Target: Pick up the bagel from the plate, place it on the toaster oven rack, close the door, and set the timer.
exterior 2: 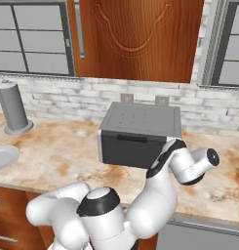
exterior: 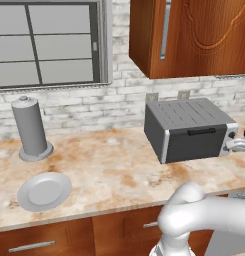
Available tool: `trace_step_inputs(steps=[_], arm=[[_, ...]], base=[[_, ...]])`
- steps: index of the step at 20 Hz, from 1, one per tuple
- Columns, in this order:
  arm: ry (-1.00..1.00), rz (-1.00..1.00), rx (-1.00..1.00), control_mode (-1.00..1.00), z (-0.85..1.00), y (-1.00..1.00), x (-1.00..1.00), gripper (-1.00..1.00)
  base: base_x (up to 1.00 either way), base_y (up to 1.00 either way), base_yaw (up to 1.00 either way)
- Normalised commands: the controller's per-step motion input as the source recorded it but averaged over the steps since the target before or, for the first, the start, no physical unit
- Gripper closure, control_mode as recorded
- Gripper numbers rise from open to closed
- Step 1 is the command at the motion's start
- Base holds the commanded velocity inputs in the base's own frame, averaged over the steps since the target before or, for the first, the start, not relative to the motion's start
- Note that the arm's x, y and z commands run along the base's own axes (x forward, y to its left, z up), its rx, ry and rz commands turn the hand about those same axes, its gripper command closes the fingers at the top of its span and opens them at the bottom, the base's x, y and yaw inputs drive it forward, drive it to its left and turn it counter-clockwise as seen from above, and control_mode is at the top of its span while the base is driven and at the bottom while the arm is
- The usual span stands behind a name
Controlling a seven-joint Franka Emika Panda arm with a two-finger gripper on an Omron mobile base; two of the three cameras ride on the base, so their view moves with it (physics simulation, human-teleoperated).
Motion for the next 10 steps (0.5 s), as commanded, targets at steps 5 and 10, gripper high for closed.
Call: trace_step_inputs(steps=[5, 10], arm=[[0.0, 0.01, 0.0, -1.0, -0.11, -0.2, 0.25, -1.0], [0.0, 0.0, 0.0, -1.0, -0.19, -0.17, 0.2, -1.0]], base=[[0.0, 0.0, 0.0], [0.0, 0.0, 0.0]])
